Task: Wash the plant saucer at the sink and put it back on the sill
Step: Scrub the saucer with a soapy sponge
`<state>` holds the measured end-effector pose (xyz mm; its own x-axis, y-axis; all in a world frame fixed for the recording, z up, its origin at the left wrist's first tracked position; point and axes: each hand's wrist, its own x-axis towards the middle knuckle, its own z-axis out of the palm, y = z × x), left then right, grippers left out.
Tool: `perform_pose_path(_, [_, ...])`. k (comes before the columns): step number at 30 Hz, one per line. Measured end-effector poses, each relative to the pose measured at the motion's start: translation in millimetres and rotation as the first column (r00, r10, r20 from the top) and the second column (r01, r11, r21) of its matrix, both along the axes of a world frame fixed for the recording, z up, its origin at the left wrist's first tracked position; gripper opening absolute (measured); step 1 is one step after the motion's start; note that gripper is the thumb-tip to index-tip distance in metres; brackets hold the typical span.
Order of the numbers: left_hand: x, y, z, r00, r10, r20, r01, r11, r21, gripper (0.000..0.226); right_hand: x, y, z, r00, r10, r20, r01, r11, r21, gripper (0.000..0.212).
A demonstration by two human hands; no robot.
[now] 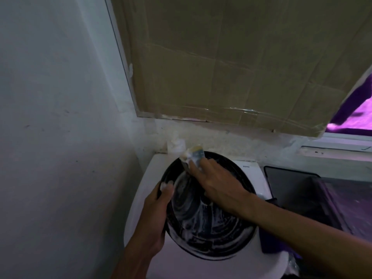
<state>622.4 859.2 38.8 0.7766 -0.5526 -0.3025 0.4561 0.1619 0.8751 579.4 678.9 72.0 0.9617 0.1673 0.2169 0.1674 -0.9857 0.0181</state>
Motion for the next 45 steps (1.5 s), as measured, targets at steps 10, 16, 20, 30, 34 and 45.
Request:
perform_pose_path(10, [2,2,14,1.000,-0.018,-0.008,0.019,0.999,0.045,0.025,1,-45,4,0.972,0.231,0.034,-0.220,0.955,-0.197,0.044])
perform_pose_path(16, [-7,-11,20,0.991,-0.022,0.135,0.018,0.999,0.032,0.024,-5,-9,-15,0.983,-0.173,-0.069,0.185,0.893,0.410,0.056])
perform_pose_path(20, [-18,-19,12,0.979,0.063,0.195,-0.081,0.993,0.088,0.022,14,46,1,0.940,-0.175,-0.293,0.314,0.104,0.944,0.022])
perform_pose_path(30, [-13,-3,2,0.989,0.122,0.084,-0.122,0.993,-0.005,0.044,-24,12,-9,0.974,0.226,0.022,-0.227,0.965,0.135,0.038])
perform_pose_path(34, [-15,-4,10,0.999,0.038,0.010,-0.038,0.999,-0.010,0.027,-5,-17,3,0.995,0.100,0.011,-0.100,0.995,0.006,0.038])
perform_pose_path(45, [-14,-6,22,0.931,0.178,0.319,-0.205,0.977,0.054,0.048,11,6,-11,0.946,-0.323,-0.036,0.270,0.721,0.638,0.049])
